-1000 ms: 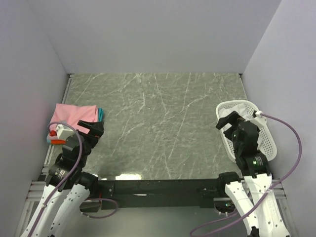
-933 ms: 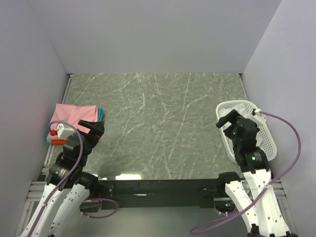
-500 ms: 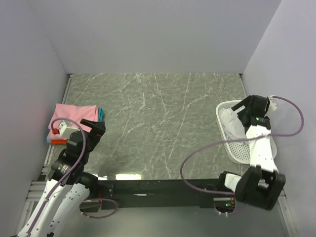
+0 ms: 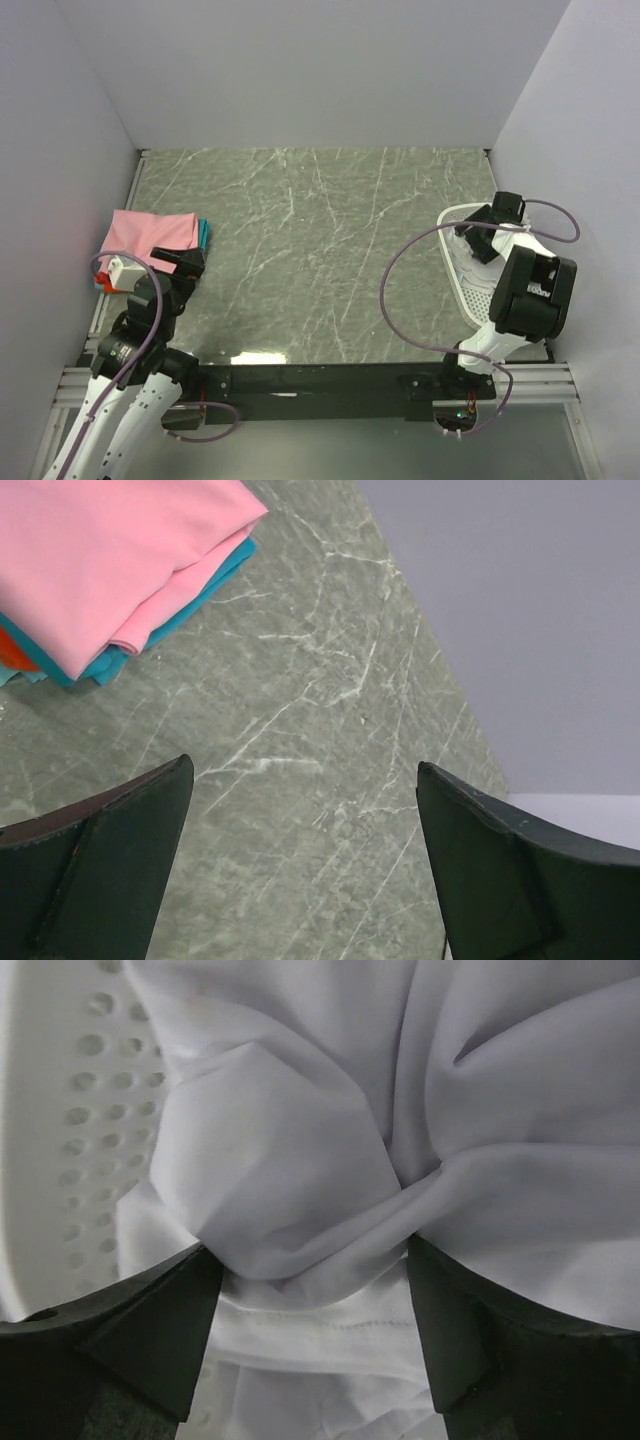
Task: Fold and stack the t-shirts
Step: Grab the tshirt from the pile
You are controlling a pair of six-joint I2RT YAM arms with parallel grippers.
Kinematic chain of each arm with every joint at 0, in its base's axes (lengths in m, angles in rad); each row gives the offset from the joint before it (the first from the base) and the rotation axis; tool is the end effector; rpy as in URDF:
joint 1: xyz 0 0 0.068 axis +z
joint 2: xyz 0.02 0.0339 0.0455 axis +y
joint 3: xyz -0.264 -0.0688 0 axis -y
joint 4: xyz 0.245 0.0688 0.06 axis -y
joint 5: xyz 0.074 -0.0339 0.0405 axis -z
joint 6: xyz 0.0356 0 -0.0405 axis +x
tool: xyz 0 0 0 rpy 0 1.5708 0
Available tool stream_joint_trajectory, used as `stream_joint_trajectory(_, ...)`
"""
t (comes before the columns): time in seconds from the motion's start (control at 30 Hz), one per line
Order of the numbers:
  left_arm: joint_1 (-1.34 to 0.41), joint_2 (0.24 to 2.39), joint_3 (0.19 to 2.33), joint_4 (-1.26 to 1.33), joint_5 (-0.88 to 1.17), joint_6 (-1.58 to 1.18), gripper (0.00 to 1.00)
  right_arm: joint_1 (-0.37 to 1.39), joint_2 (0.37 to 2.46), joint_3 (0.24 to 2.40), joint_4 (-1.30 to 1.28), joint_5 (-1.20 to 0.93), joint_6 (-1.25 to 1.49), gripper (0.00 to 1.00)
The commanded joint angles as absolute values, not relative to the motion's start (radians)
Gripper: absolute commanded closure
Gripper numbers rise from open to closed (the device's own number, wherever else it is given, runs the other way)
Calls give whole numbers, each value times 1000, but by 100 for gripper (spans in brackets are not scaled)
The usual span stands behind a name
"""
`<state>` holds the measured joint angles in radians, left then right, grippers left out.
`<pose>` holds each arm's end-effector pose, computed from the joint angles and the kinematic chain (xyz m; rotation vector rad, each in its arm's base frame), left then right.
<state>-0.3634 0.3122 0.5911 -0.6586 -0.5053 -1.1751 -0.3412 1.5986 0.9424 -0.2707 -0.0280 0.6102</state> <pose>0.0860 -0.0143 0.2807 -1.0611 1.6230 -0.5461 0.3055 -0.1074 0.1878 1.1360 2.2306 0.1467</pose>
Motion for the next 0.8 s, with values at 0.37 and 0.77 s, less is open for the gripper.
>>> stream_joint_trajectory(0.37, -362, 354, 611, -646, -488, -1147, 1, -348, 1450, 936, -236, -20, 586, 100)
stream_joint_trajectory(0.77, -362, 364, 606, -581, -299, -1085, 0, -313, 947, 1098, -426, -173, 560, 100)
